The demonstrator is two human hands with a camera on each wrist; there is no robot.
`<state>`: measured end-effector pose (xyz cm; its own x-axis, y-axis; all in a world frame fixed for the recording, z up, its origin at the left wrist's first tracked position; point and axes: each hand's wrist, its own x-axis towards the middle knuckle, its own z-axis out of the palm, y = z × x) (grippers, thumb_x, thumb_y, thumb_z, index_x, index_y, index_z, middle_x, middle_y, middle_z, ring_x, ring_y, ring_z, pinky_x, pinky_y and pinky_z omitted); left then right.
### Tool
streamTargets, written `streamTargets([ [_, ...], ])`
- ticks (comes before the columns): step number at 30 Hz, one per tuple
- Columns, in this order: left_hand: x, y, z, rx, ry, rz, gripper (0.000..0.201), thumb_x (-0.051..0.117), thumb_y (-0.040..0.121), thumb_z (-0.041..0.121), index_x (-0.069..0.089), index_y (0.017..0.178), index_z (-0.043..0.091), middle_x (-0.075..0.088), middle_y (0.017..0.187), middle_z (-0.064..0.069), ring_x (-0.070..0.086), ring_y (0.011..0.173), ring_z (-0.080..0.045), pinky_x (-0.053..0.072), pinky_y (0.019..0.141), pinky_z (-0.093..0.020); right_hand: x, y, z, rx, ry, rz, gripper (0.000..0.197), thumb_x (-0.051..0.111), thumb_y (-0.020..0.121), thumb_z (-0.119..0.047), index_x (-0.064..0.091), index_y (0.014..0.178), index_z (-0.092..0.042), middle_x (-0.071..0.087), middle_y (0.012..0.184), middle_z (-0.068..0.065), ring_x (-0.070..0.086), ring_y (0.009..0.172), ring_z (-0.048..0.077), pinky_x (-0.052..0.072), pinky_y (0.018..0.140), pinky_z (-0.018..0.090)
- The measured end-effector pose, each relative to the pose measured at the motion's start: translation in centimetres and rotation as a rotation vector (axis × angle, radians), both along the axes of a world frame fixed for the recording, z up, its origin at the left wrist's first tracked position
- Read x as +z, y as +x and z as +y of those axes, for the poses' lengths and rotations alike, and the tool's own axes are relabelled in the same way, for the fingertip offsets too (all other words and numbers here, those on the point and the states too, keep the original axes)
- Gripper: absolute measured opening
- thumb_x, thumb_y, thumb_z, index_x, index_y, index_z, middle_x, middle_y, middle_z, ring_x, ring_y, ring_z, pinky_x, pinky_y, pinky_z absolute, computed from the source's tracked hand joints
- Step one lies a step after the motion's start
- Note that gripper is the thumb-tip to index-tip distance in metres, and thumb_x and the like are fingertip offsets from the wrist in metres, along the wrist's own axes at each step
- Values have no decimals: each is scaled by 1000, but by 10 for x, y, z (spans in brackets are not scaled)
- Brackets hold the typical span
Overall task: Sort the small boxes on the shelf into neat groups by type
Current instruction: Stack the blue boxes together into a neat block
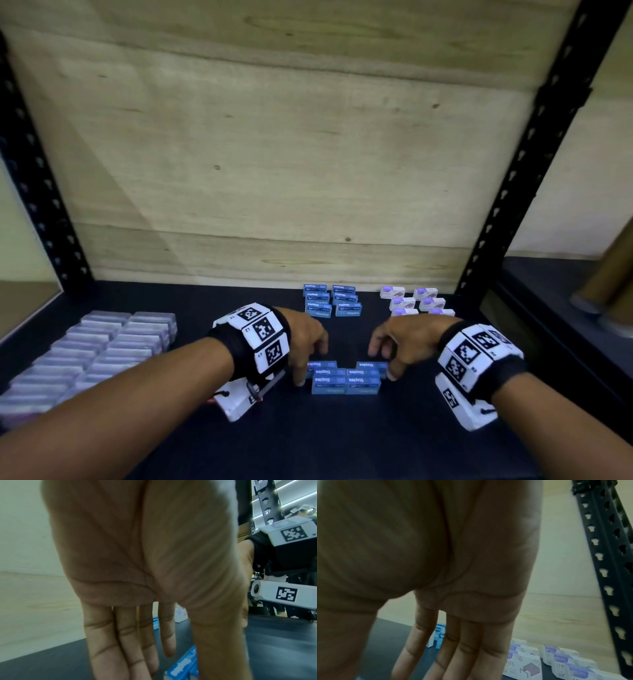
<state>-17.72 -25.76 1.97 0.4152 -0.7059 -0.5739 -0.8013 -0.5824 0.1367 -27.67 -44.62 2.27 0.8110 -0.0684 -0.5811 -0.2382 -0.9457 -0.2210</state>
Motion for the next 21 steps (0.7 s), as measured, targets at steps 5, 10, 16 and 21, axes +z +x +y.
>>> streamTargets([
  [5, -7, -4, 1, 22, 11, 92, 75, 88, 67, 30, 51, 132, 20, 64, 120, 1, 61, 107, -15, 51, 95, -31, -5, -3, 10, 1, -4, 61, 69, 87, 69, -29, 53, 129, -29, 60, 116, -4, 62, 108, 20, 53, 96, 36],
  [10, -15, -10, -4, 3, -12, 48, 67, 87, 68, 35, 56, 126, 21, 64, 119, 1, 62, 107, -17, 52, 93, -32, -15, -2, 20, 52, -91, 41, 69, 88, 65, -37, 54, 124, -31, 59, 115, -10, 58, 105, 15, 50, 96, 37],
  [16, -18, -14, -9, -9, -47, -8, 64, 84, 72, 35, 55, 127, 21, 61, 121, 2, 59, 107, -17, 51, 91, -31, -18, 1, 29, 108, -148, 7, 64, 85, 70, -34, 54, 126, -29, 59, 119, -5, 57, 106, 17, 49, 93, 35],
  [21, -19, -16, -10, -9, -74, -19, 61, 83, 72, 33, 56, 125, 21, 61, 118, 1, 59, 105, -17, 52, 93, -36, -20, 4, 35, 135, -170, 1, 64, 84, 71, -32, 52, 127, -28, 58, 122, -2, 57, 107, 19, 49, 91, 36],
])
